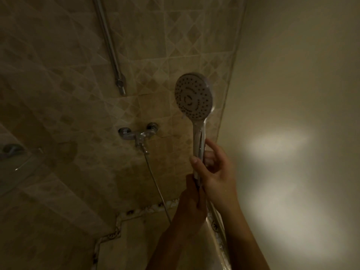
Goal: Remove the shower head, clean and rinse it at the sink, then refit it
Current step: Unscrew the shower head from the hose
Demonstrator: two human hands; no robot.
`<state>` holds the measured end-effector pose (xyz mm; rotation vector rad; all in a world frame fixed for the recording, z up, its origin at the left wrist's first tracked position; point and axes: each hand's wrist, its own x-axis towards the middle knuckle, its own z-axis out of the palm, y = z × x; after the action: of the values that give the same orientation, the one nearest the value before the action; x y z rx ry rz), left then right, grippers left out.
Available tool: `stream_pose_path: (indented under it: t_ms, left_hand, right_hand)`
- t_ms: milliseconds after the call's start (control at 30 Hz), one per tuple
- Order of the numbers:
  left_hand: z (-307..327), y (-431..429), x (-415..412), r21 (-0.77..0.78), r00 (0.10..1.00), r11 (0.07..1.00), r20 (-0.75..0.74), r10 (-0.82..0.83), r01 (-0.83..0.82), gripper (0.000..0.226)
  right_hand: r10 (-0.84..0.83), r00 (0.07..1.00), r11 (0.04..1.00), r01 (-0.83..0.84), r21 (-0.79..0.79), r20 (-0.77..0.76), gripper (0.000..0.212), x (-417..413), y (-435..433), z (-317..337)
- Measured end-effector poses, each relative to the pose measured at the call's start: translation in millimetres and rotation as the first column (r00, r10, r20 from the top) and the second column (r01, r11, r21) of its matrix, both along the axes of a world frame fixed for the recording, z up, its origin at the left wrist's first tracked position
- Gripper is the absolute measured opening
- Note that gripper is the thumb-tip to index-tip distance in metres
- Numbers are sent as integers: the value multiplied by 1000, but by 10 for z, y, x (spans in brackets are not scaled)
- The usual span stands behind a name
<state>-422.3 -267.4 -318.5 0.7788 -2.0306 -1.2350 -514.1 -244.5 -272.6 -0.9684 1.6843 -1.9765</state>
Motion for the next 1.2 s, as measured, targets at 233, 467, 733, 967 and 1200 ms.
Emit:
stream_pose_path:
  t_ms: [233, 467, 733, 967, 1200]
  left_hand:
    - [33, 28, -1, -29, 999, 999, -36, 38, -39, 10]
    - [61, 30, 15, -16, 999, 999, 22, -33, 33, 28]
    - [93, 5, 4, 4, 998, 999, 26, -48, 48, 19]
    - [81, 27, 3, -2, 998, 999, -58, -33, 33, 7]
    - [75, 32, -17, 6, 1000, 1000, -11, -19, 19, 10]
  right_hand:
    - [190, 972, 982, -188, -25, 135, 44, -12, 68, 57]
    - [38, 993, 998, -34, 44, -111, 60, -52, 67, 31]
    - [180, 982, 979, -173, 110, -59, 47, -42, 117, 95]
    - [-2, 997, 999, 6, 48, -77, 55, -106, 71, 72]
    - [232, 972, 969, -228, 96, -41, 51, -102, 136, 110]
